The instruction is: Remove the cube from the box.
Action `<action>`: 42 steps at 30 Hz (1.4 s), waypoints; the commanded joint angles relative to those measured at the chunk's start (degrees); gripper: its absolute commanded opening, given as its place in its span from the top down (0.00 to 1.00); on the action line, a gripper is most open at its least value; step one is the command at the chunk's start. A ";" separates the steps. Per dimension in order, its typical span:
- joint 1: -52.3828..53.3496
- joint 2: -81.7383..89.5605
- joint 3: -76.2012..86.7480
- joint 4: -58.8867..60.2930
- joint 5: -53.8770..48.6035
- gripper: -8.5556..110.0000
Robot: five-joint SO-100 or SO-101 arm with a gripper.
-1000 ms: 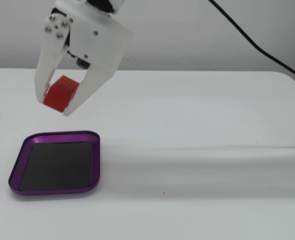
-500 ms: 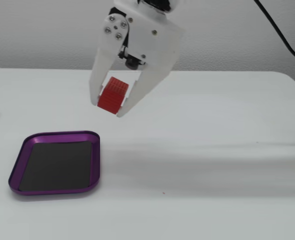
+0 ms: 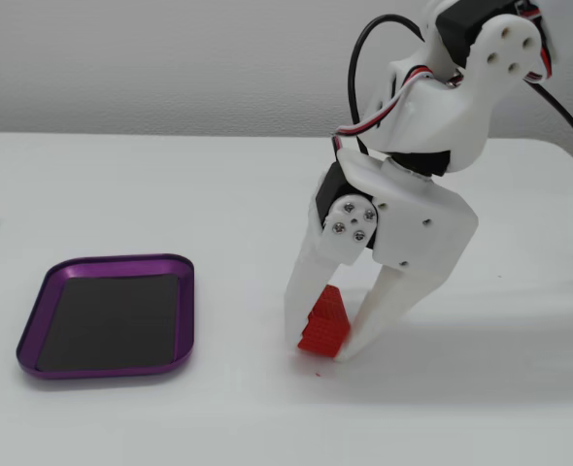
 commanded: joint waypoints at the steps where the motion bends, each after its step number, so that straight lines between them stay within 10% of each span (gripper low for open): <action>1: -0.44 2.64 0.35 -2.55 0.26 0.93; 29: -0.26 3.96 -1.76 4.83 0.18 0.78; 42: 9.14 33.05 -6.33 11.25 -0.26 0.78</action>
